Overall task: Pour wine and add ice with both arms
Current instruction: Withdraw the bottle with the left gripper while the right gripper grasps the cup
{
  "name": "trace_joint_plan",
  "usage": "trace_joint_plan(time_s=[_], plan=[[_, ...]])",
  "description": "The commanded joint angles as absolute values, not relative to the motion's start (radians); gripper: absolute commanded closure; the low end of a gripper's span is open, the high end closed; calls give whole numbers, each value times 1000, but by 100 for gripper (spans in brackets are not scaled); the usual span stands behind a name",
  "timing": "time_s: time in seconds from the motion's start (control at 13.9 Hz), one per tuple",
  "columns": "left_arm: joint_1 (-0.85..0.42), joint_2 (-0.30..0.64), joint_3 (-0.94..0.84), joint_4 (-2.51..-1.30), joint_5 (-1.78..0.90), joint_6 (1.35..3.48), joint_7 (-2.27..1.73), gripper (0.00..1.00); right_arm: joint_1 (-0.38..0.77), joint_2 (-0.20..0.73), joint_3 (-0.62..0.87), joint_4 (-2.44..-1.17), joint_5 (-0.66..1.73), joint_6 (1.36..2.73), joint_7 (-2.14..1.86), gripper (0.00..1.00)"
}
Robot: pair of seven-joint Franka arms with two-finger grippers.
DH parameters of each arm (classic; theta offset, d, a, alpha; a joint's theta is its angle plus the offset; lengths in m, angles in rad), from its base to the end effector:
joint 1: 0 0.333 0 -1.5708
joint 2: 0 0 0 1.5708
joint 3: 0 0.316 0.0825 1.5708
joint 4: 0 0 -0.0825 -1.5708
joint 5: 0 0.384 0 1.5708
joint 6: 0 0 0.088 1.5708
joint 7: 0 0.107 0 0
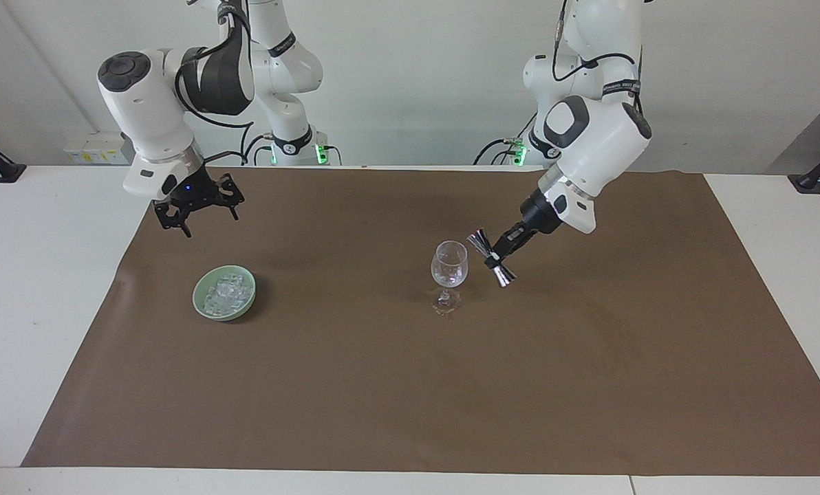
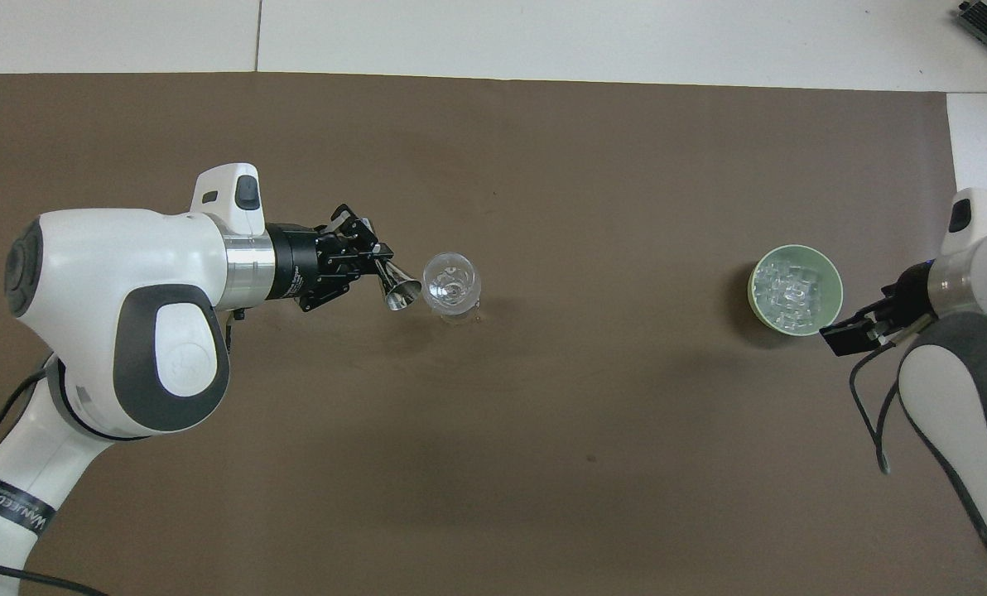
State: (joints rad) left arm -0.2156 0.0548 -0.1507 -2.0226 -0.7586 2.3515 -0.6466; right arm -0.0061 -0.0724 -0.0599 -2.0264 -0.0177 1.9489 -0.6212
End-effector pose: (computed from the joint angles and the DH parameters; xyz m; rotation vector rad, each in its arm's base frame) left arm 0.5487 -0.2196 0.4545 2.3057 0.9155 -0.0920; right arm 0.5326 -0.0369 0.4796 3.0091 0.8685 -0.0141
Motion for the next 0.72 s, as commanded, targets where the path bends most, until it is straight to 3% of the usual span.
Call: trace_joint_plan(time_s=[0.0, 0.22, 0.43, 0.65], plan=[[-154, 64, -153, -2023, -837, 2258, -661, 100, -23, -42, -58, -2063, -9, 2026, -727, 0], [-95, 93, -153, -2004, -877, 2183, -663, 100, -25, -9, -58, -2085, -9, 2120, -735, 0], [6, 237, -153, -1873, -907, 2013, -664, 100, -25, 52, -58, -2085, -9, 2242, -755, 0], [102, 342, -156, -1823, -939, 1881, -661, 100, -26, 113, -58, -2082, -9, 2296, -795, 0]])
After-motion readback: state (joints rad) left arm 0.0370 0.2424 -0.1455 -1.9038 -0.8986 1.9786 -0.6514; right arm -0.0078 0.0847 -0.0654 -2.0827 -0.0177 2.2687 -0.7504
